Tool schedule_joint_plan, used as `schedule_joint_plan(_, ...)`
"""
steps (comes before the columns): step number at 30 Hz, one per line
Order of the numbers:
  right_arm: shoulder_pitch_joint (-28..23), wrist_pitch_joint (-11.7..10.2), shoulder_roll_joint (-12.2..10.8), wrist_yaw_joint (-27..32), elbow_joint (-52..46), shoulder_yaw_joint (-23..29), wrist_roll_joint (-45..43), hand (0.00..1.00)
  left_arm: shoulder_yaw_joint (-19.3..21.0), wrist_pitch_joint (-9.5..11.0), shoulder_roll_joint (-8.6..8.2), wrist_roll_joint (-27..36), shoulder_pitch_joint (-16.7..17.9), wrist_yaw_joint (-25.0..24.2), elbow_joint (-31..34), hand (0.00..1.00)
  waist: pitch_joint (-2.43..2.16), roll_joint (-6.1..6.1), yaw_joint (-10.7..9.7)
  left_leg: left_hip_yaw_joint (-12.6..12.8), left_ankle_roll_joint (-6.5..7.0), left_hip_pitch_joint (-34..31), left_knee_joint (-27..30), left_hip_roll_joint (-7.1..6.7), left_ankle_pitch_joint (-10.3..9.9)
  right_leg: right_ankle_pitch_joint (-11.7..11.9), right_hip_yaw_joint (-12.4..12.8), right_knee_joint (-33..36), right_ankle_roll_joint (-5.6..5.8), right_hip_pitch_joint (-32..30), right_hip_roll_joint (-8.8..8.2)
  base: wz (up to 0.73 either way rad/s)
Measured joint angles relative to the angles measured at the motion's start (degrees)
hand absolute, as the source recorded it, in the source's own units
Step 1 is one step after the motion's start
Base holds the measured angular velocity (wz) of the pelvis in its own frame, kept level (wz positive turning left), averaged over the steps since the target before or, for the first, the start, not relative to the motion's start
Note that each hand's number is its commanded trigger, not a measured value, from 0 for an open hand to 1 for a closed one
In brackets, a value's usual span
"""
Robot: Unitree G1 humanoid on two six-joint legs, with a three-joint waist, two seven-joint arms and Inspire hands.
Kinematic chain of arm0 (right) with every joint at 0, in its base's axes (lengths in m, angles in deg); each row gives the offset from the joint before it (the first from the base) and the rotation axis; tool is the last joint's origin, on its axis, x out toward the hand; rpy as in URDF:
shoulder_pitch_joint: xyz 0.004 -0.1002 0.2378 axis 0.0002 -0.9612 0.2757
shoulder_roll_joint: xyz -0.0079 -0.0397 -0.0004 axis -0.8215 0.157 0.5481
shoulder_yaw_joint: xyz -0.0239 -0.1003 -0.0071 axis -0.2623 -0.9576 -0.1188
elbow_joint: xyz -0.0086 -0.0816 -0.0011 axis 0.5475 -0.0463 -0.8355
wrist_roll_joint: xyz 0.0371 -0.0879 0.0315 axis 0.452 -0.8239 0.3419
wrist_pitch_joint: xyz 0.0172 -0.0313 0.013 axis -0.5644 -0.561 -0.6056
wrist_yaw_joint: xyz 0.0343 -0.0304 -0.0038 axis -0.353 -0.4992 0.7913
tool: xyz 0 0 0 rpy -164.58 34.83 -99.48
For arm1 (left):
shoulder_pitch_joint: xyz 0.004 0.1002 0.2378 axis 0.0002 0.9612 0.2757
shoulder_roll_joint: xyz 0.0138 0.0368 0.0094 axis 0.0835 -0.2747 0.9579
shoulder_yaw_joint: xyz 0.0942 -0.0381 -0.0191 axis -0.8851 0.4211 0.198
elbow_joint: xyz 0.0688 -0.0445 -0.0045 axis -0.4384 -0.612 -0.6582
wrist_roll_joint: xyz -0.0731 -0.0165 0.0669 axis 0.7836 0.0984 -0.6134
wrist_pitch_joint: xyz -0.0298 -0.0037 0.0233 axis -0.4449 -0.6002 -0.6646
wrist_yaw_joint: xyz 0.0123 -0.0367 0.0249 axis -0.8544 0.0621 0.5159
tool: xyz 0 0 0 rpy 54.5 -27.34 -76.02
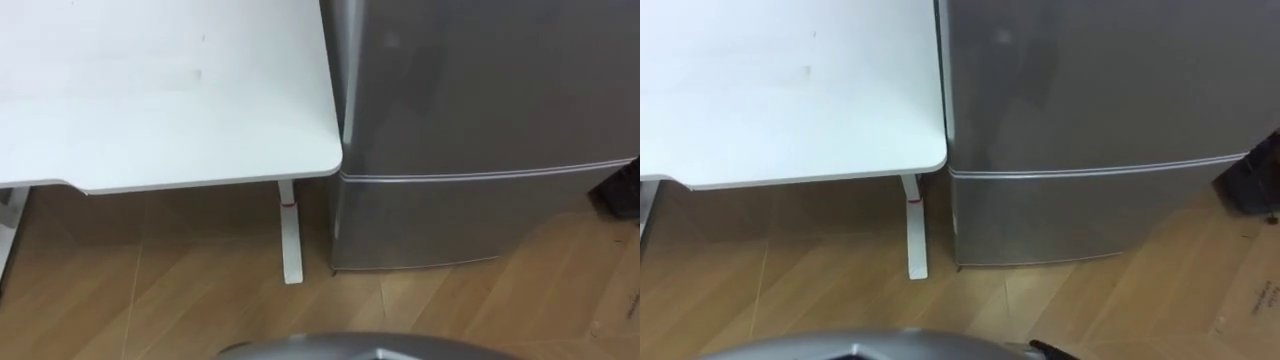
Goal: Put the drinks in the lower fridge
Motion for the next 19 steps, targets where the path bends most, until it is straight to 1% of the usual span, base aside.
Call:
schedule_joint_plan(1,0.33,-0.20,-0.14,0.61,0.00,0.02,-1.53,0.00,0.00,-0.05,0.00,-0.08,-0.05,0.00,-0.20,0.00,0.14,-0.13,0.06,-0.09,0.00,0.31,-0.12,-0.02,0.00,0.00,-0.01,-0.12,0.00,0.31,0.01,0.03)
schedule_joint_plan(8,1.08,-0.29,0.16,2.50,-0.01,1.24,-9.40,0.00,0.10,-0.56,0.04,-2.10,-0.66,-0.10,-0.93,0.00,0.18,-0.17,-0.32,-0.52,0.00,0.51,-0.51,-0.31,0.00,-0.28,-0.38,-0.05,0.17,0.45,-0.27,0.01)
schedule_joint_plan(9,0.97,-0.14,0.15,3.16,0.02,1.38,-11.32,0.00,0.10,-0.59,0.04,-2.38,-0.71,-0.15,-0.93,0.00,0.18,-0.17,-0.43,-0.69,0.00,0.50,-0.52,-0.39,0.00,-0.31,-0.81,-0.03,0.19,0.51,-0.35,0.06)
schedule_joint_plan(11,0.54,-0.10,0.14,3.97,-0.01,1.59,-13.76,0.00,0.09,-0.63,0.07,-2.37,-0.70,-0.44,-0.92,0.00,0.17,-0.19,-1.01,-0.96,0.01,0.54,-0.53,-0.57,0.00,-0.46,-1.05,-0.02,0.26,0.78,-0.47,0.11)
schedule_joint_plan(12,0.40,0.02,0.06,4.59,0.00,2.21,-15.79,0.00,0.08,-0.70,0.07,-2.37,-0.51,-0.70,-0.93,0.00,0.19,-0.22,-1.65,-1.13,0.01,0.66,-0.54,-0.67,0.00,-0.51,-1.18,-0.01,0.31,1.13,-0.51,0.10)
schedule_joint_plan(14,0.03,0.56,-0.08,5.52,0.00,2.41,-19.06,0.00,0.03,-0.91,0.05,-2.42,-0.59,-1.14,-0.88,0.00,0.18,-0.26,-1.83,-1.28,0.01,0.78,-0.59,-0.80,0.00,-0.69,-1.12,-0.02,0.40,1.33,-0.60,0.02)
schedule_joint_plan(16,-0.23,1.89,-0.57,6.16,0.00,2.38,-24.37,0.00,0.03,-0.76,0.05,-2.41,-0.71,-1.19,-0.81,0.00,0.18,-0.38,-1.80,-1.32,0.02,0.88,-0.63,-0.93,0.00,-0.86,-1.12,-0.01,0.51,1.27,-0.74,0.00)
schedule_joint_plan(19,-0.94,3.09,-1.53,6.81,-0.26,2.13,-27.76,0.00,-0.01,-0.76,0.05,-2.41,-0.87,-1.19,-0.74,0.00,0.20,-0.65,-1.67,-1.55,0.02,1.06,-0.76,-1.09,0.00,-0.95,-0.86,0.07,0.63,1.28,-0.82,0.00)
